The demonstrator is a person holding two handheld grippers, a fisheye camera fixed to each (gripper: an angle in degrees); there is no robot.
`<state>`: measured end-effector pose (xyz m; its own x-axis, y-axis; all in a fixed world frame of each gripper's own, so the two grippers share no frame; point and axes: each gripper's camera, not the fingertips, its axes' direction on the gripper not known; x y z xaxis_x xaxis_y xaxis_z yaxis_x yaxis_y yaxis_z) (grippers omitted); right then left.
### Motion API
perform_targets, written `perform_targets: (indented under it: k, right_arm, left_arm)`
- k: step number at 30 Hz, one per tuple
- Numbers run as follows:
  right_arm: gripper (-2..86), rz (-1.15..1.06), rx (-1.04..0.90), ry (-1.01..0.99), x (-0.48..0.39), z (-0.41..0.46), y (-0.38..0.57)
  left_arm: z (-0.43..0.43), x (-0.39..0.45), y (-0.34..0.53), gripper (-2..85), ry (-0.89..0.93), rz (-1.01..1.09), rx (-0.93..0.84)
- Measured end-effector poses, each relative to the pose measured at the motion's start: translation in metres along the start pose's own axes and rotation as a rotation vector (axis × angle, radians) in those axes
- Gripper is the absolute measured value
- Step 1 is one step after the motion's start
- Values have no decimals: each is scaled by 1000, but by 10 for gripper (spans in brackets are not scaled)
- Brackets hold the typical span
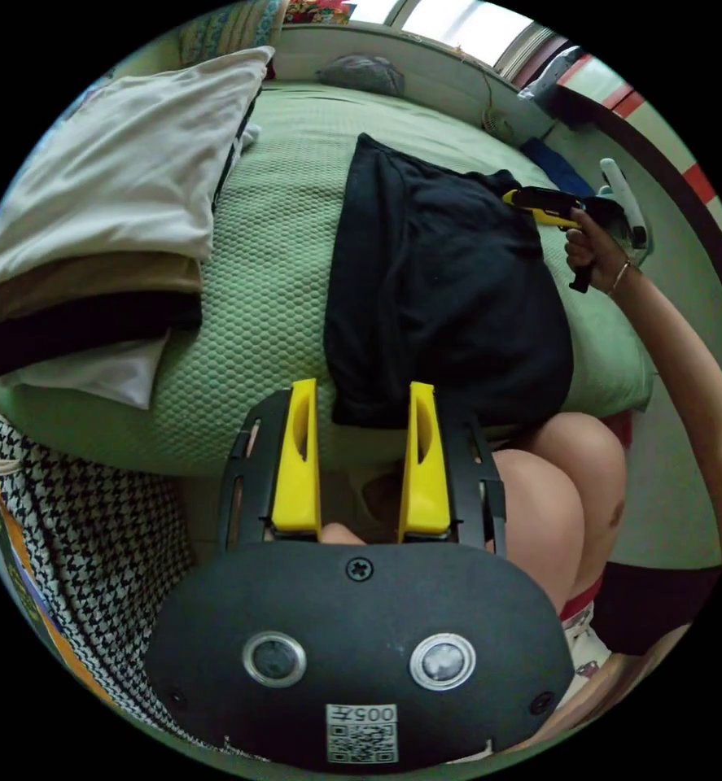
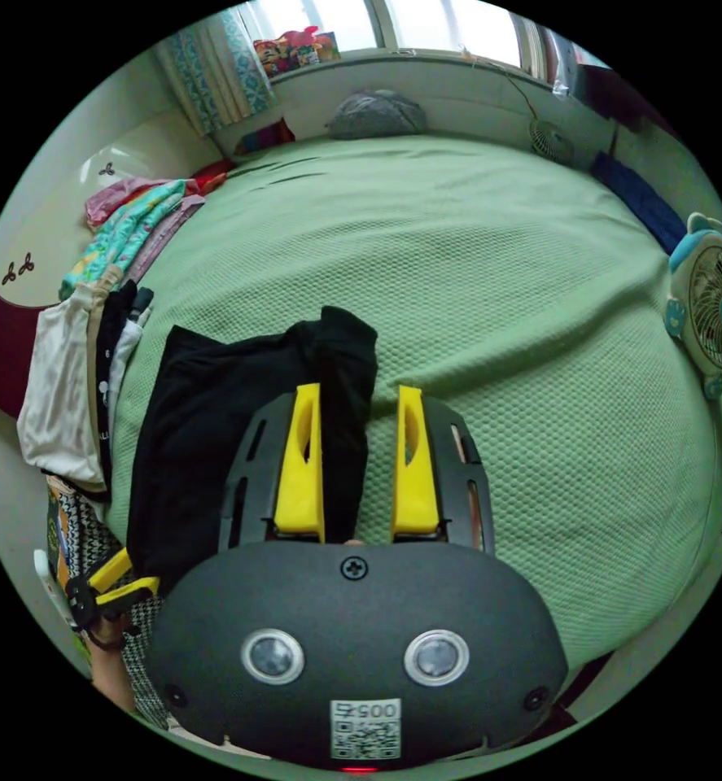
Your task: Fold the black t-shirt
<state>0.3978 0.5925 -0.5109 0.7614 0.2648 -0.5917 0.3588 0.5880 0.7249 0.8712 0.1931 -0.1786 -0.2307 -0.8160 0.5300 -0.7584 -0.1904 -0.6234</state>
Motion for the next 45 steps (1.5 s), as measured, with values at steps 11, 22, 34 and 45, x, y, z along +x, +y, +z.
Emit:
perform_targets:
  k: [11, 22, 34, 45]
  right_arm:
    - [-11, -16, 80, 13, 1, -34, -25]
    - [-14, 42, 87, 246, 80, -87, -65]
    - [23, 192, 32, 637, 204, -113, -133]
    - [68, 74, -38, 250, 168, -71, -61]
  left_arm:
    - [13, 55, -23, 51, 13, -1, -35]
    - [20, 187, -66, 49, 110, 321, -79]
    - [56, 362, -81, 55, 297, 509, -119]
    - [15, 335, -50, 6, 294, 475, 0]
